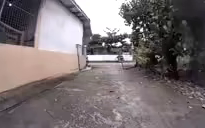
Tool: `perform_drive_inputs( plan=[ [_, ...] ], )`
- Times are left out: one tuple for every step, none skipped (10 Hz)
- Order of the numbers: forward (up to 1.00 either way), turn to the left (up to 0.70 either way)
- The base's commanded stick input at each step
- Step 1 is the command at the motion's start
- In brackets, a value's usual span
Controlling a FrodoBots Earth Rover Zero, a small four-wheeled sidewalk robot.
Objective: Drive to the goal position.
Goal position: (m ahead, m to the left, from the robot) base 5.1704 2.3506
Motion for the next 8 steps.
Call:
perform_drive_inputs(
  plan=[
    [0.7, -0.27],
    [0.7, -0.27],
    [0.7, -0.27],
    [0.7, -0.27],
    [0.7, -0.27],
    [0.7, -0.27],
    [0.7, -0.27],
    [0.7, -0.27]
  ],
)
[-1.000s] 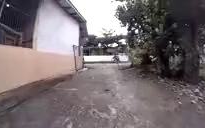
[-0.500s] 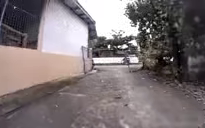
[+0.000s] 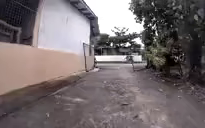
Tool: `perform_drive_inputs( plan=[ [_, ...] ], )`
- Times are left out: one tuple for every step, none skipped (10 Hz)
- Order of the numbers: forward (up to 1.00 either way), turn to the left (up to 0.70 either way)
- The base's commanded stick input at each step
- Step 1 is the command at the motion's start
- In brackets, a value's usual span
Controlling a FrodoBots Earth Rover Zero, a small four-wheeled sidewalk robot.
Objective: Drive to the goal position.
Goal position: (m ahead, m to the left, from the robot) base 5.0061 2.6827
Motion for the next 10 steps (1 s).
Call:
perform_drive_inputs(
  plan=[
    [0.7, -0.08],
    [0.7, 0.0],
    [0.7, 0.0],
    [0.7, 0.0],
    [0.7, 0.0],
    [0.7, 0.0],
    [0.7, 0.1],
    [0.7, 0.27],
    [0.7, 0.27],
    [0.7, 0.27]
  ],
)
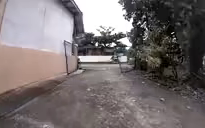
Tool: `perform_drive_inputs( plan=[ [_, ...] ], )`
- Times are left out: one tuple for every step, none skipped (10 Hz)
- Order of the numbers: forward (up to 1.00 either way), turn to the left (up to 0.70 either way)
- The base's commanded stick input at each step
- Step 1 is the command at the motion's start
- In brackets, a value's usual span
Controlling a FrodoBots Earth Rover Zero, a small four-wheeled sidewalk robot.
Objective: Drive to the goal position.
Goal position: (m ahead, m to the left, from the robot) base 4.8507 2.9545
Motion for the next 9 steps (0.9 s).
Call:
perform_drive_inputs(
  plan=[
    [0.7, 0.27],
    [0.7, 0.27],
    [0.7, 0.0],
    [0.7, 0.0],
    [0.7, 0.0],
    [0.7, 0.0],
    [0.7, 0.0],
    [0.7, 0.0],
    [0.7, 0.0]
  ],
)
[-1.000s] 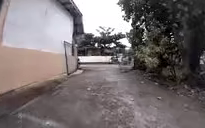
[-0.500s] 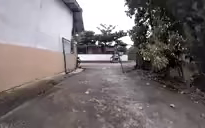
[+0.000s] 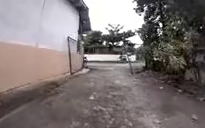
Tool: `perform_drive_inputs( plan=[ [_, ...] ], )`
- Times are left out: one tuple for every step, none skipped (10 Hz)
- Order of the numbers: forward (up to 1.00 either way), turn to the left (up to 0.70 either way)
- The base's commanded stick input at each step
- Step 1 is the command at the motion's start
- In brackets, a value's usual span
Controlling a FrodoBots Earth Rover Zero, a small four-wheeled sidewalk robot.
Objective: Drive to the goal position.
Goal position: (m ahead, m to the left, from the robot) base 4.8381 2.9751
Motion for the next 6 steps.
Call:
perform_drive_inputs(
  plan=[
    [0.7, -0.27],
    [0.7, -0.27],
    [0.7, -0.27],
    [0.7, -0.27],
    [0.7, -0.05],
    [0.7, 0.0]
  ],
)
